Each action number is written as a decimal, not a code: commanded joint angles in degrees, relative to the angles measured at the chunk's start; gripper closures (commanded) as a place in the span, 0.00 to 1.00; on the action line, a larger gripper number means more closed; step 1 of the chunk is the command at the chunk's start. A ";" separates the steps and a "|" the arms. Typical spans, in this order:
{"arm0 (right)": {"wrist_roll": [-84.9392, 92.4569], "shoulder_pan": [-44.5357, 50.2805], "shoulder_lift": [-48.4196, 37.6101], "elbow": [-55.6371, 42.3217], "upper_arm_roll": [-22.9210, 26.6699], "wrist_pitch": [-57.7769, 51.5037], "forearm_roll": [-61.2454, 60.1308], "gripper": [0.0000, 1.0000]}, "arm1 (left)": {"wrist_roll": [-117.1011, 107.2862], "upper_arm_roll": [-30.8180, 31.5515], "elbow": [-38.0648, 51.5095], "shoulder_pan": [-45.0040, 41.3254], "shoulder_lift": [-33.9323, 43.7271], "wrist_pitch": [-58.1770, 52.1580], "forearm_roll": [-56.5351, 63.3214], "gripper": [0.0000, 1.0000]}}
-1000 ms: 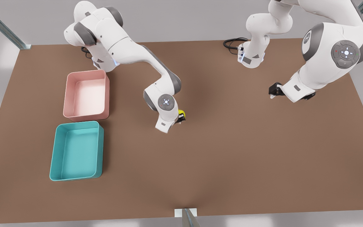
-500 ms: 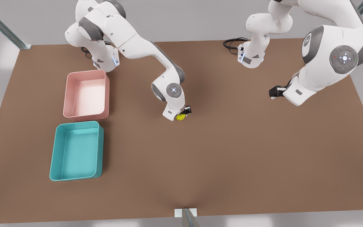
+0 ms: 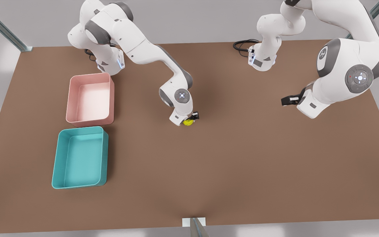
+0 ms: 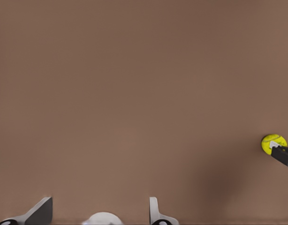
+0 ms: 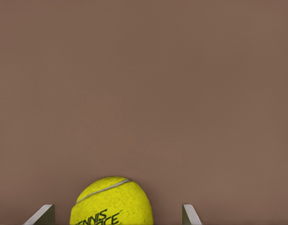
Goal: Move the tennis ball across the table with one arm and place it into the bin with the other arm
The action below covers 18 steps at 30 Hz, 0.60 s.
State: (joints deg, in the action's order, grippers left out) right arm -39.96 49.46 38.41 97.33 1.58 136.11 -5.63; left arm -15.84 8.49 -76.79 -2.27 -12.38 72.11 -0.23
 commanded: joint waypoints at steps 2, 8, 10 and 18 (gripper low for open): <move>-3.63 0.37 0.44 -0.03 0.00 0.82 -0.09 0.00 | -3.15 0.04 0.06 0.07 -0.01 -1.09 -0.12 0.00; -3.63 1.69 2.64 -0.29 0.00 1.44 -0.08 0.00 | -3.24 0.13 0.24 0.51 -0.10 -3.29 -1.26 0.00; -3.63 1.87 3.43 -0.38 0.00 2.23 -0.09 0.00 | -3.23 0.13 0.33 0.51 -0.10 -3.37 -1.17 0.00; -3.72 2.31 3.69 -0.12 -0.09 2.84 -0.17 0.00 | -3.50 0.22 0.33 0.16 -0.10 -3.29 -1.26 0.00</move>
State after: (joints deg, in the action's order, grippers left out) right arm -42.43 51.74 42.15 97.18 1.53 138.37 -5.67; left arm -17.97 8.67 -76.49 -2.12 -12.55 69.09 -1.51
